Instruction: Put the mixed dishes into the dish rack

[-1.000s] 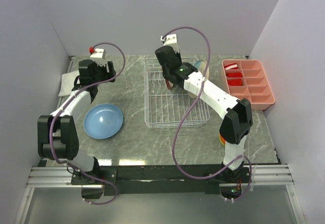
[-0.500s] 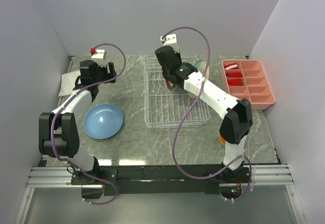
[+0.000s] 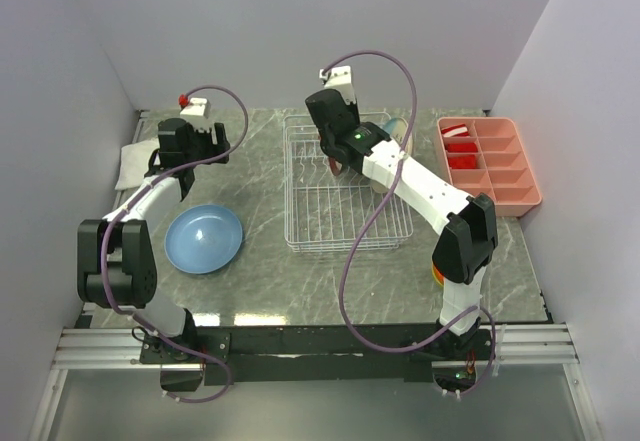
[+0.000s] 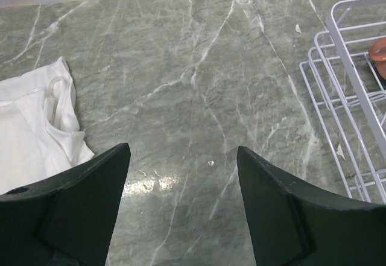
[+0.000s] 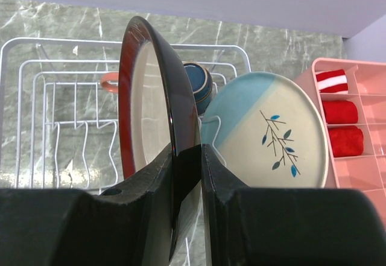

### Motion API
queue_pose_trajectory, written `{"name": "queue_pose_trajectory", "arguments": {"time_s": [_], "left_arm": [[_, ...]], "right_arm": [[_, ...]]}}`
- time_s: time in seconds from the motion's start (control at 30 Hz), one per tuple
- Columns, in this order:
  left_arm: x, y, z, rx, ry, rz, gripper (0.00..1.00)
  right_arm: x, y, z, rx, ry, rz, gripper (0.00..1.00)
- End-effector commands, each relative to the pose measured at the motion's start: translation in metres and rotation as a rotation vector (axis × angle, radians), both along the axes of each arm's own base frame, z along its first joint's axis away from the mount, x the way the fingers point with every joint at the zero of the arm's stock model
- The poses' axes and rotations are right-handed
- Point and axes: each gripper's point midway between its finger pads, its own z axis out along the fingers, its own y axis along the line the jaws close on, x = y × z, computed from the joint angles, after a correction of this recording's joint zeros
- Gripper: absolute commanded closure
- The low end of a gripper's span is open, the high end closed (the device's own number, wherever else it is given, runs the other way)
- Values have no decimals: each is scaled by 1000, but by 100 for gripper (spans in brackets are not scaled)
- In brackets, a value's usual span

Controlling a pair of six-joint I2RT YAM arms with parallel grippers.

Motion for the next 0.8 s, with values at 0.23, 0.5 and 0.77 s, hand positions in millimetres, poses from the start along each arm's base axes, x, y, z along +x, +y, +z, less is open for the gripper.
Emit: {"name": "queue_pose_trajectory", "arguments": {"time_s": [0.23,0.5,0.77], "left_arm": [[13,-1,22,-1,-63,-7,22],[-1,9,18,16,-49,27,20],[-20,20,6,51,4,69,16]], "right_arm": [[1,-4,45,143,-124,-58,100],[13,-4,13,108,-87,-105,100],[11,3,-21,98,-7,-87,100]]}}
